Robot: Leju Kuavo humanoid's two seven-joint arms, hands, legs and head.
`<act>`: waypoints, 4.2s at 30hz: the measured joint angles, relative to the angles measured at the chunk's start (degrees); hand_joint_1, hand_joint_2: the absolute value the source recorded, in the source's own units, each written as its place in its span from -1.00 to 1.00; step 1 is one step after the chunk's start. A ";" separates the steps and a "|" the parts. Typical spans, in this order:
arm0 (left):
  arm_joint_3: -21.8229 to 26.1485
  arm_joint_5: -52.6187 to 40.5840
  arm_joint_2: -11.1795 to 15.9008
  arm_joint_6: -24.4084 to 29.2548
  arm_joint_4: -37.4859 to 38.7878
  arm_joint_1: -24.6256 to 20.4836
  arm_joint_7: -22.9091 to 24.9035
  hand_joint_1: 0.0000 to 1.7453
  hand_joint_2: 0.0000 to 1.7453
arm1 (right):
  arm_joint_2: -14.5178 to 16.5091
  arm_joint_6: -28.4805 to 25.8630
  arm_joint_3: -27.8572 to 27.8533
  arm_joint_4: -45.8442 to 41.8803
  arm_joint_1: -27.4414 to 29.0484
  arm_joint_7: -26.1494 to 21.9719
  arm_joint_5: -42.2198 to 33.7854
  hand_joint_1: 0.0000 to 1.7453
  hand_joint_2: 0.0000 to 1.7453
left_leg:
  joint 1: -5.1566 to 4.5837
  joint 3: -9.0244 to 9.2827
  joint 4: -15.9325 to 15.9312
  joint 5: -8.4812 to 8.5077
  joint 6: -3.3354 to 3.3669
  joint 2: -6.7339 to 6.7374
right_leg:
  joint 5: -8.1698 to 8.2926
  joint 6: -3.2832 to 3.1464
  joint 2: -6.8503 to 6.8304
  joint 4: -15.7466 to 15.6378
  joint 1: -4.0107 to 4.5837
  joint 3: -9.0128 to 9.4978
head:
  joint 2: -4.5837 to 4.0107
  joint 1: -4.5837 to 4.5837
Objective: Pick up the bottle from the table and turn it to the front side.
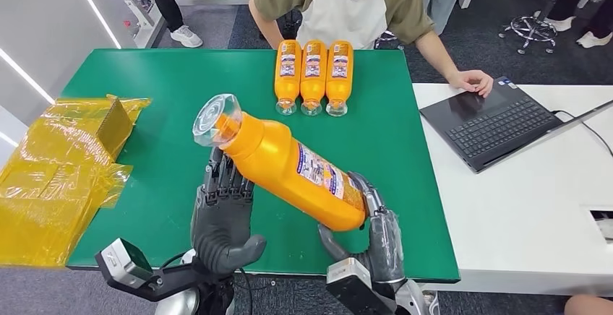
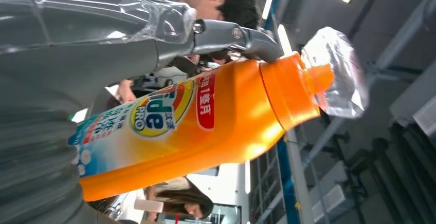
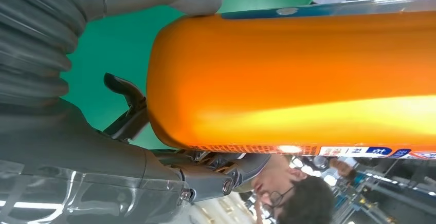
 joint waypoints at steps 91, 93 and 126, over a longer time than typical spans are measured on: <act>16.37 -60.31 18.23 27.09 3.23 -4.54 18.51 1.00 1.00 | 3.90 -8.74 -1.27 -17.82 9.03 -28.25 -20.17 -1.00 1.00 | 0.20 0.15 -0.05 -0.05 -0.27 0.27 | -0.13 -0.27 0.28 0.23 0.09 -0.06 | 0.00 0.01; 17.45 -63.07 23.53 26.68 4.16 -5.87 20.14 1.00 1.00 | 3.88 -8.74 -1.48 -17.96 9.66 -28.84 -20.71 -1.00 1.00 | 0.24 0.16 -0.06 -0.04 -0.31 0.30 | -0.14 -0.32 0.32 0.26 0.13 -0.09 | 0.00 0.01; -7.26 -80.66 33.31 9.19 60.92 -39.60 17.63 1.00 1.00 | 3.59 -8.72 -1.81 -20.14 11.09 -29.34 -21.30 -1.00 1.00 | 0.31 0.16 -0.03 -0.02 -0.57 0.36 | -0.06 -0.60 0.36 0.26 0.20 -0.18 | 0.00 0.04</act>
